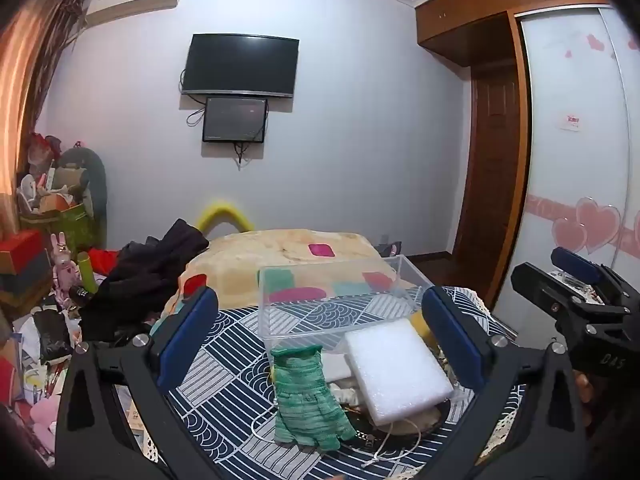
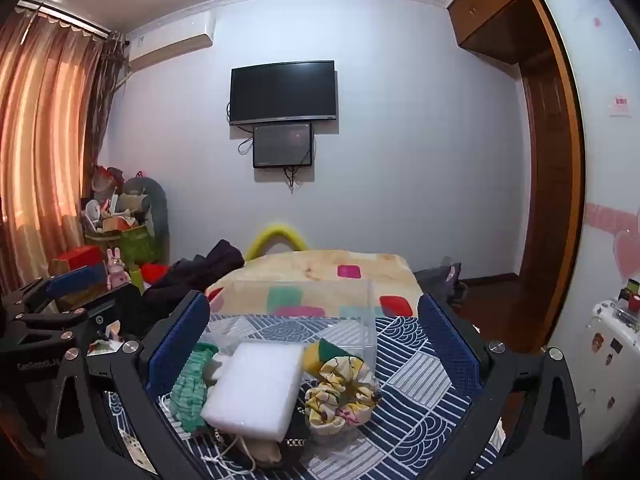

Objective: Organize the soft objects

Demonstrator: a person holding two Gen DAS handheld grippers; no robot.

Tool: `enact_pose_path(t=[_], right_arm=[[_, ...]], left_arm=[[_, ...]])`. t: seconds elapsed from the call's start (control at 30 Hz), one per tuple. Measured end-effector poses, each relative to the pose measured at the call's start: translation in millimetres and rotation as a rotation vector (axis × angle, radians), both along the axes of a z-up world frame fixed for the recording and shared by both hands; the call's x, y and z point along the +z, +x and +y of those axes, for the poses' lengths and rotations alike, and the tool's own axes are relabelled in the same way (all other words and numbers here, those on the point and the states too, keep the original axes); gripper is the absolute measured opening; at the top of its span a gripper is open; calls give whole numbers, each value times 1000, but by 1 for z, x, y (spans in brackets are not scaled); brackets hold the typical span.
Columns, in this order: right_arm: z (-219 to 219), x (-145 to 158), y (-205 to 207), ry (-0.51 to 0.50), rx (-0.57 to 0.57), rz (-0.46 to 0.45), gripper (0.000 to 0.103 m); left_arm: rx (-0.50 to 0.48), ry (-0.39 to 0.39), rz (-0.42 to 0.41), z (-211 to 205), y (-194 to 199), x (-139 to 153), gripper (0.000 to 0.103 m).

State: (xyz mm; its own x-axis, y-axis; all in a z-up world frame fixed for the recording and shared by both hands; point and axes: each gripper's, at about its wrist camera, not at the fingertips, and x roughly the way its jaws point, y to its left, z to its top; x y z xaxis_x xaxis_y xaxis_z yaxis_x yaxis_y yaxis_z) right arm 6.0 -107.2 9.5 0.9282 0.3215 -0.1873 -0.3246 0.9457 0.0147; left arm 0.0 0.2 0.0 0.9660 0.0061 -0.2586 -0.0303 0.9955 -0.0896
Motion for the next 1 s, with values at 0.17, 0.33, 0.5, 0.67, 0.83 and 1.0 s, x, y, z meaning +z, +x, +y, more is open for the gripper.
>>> enact_pose_path(t=[0.17,0.33,0.5,0.67,0.83,1.0], right_arm=[[-1,0,0,-5,0,11,103],[-1,2,1,2,-4,18,103],[-2,4,1,4,-5,20,103],[-2,3,1,7,-4,22,103],[-2,3,0,10,2,20,103],[-2,3,-2,11,3,19,103]], left_arm=[[-16,-15,-7,4,-1,2,103],[-17,-13,5,6,3,9,103],[-15,6,-21,-2,-4,8,103],[-14,3,-25,-1,-6,7,103],[-16,2,-24,0,-6,8,103],[-18,2,-23,-1,-6,8,103]])
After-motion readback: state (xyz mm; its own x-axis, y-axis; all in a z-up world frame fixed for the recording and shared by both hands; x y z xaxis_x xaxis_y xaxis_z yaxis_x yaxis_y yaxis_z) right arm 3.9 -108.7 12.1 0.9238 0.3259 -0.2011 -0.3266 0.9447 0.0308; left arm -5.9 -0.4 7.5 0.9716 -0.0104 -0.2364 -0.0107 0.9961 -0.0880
